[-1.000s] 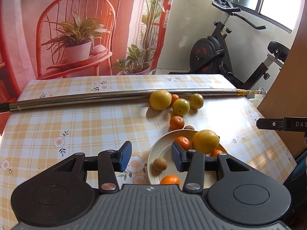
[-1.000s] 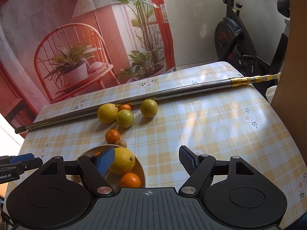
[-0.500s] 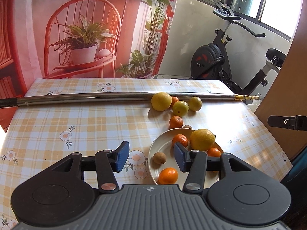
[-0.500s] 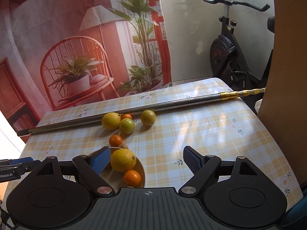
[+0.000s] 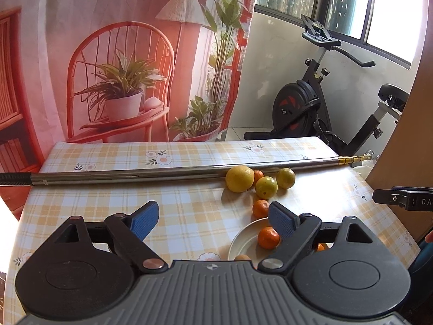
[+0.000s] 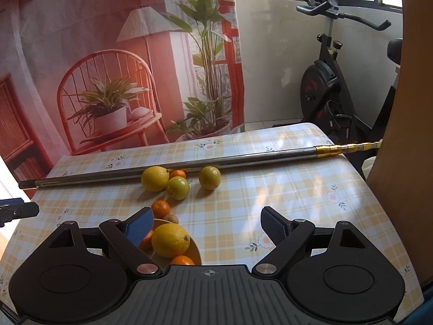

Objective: Organize fruits
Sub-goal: 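Move both open grippers back toward the fruit pile, then close the left gripper around the large yellow grapefruit, then grasp a round yellow-green lime with the right gripper while the left holds the grapefruit, then carry the grapefruit and lime over the white plate with both grippers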

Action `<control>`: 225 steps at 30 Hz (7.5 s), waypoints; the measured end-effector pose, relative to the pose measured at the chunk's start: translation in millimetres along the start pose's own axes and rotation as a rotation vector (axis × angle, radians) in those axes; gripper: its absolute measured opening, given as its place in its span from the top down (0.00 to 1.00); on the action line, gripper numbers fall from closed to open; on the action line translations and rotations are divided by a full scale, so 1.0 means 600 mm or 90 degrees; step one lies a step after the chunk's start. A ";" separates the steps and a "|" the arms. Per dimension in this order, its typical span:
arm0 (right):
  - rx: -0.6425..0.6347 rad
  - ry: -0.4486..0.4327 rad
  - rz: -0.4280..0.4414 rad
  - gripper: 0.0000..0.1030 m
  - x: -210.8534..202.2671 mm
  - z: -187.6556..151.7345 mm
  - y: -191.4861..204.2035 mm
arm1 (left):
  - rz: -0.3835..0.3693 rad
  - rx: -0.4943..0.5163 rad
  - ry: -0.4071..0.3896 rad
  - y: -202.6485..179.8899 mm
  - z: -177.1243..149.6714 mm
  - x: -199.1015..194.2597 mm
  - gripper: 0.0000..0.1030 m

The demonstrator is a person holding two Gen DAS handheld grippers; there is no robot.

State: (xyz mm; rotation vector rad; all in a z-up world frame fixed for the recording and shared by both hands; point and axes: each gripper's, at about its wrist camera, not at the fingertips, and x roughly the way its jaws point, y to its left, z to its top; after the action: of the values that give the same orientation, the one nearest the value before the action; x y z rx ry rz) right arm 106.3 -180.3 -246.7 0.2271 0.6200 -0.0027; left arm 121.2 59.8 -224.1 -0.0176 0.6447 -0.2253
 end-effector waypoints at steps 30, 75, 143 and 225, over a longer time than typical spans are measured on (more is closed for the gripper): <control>0.010 0.041 0.010 0.18 0.101 0.005 -0.031 | 0.001 0.009 0.090 -0.010 0.014 0.106 0.10; 0.061 0.099 0.017 0.18 0.228 0.011 -0.105 | -0.116 0.004 0.130 -0.044 0.049 0.427 0.42; 0.123 0.091 0.122 0.61 0.425 0.064 -0.077 | -0.109 -0.020 0.110 -0.004 -0.041 0.225 0.40; 0.014 0.194 0.147 0.60 0.128 -0.170 0.045 | -0.136 0.146 0.133 -0.091 -0.080 0.216 0.40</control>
State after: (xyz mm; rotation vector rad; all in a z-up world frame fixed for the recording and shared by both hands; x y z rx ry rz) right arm 111.9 -127.3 -365.7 0.3227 0.8937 0.2510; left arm 182.2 -18.9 -334.9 0.1602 0.8223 -0.5114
